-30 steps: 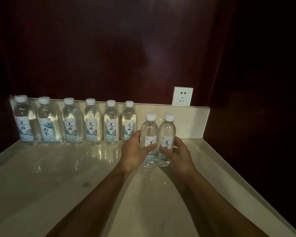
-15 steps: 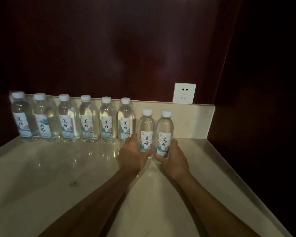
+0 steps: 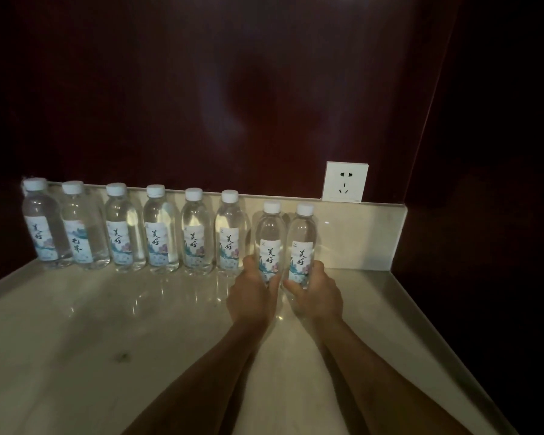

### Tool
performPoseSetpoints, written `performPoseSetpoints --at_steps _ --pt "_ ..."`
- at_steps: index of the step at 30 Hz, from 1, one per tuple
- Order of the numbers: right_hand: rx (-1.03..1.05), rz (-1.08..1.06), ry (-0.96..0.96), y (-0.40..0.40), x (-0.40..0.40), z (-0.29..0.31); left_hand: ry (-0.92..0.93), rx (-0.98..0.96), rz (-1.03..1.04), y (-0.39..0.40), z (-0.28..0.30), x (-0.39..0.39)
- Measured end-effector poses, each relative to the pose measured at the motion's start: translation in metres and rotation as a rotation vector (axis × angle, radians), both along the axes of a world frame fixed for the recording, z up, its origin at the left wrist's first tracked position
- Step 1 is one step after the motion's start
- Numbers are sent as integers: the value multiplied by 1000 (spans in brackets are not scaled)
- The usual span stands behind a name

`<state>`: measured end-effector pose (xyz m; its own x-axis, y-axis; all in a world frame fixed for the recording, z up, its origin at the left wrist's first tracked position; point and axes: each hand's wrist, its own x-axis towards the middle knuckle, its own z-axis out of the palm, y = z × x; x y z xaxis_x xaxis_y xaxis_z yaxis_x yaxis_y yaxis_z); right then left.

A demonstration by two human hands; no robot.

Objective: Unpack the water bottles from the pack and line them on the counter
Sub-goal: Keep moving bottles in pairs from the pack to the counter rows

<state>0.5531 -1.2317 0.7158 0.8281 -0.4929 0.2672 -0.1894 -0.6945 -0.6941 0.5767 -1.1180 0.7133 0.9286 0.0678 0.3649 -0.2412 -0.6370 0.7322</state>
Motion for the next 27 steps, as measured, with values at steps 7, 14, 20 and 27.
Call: performPoseSetpoints --at_steps 7,14,20,27 --pt "-2 -33 5 -6 17 -2 79 61 28 -7 8 18" --pt "-44 -50 17 -11 31 -1 55 25 28 -15 6 28" --pt "-75 -55 11 -19 39 -6 20 7 19 -19 1 38" --pt "-111 -56 20 -22 42 -9 18 4 9 -20 -2 43"
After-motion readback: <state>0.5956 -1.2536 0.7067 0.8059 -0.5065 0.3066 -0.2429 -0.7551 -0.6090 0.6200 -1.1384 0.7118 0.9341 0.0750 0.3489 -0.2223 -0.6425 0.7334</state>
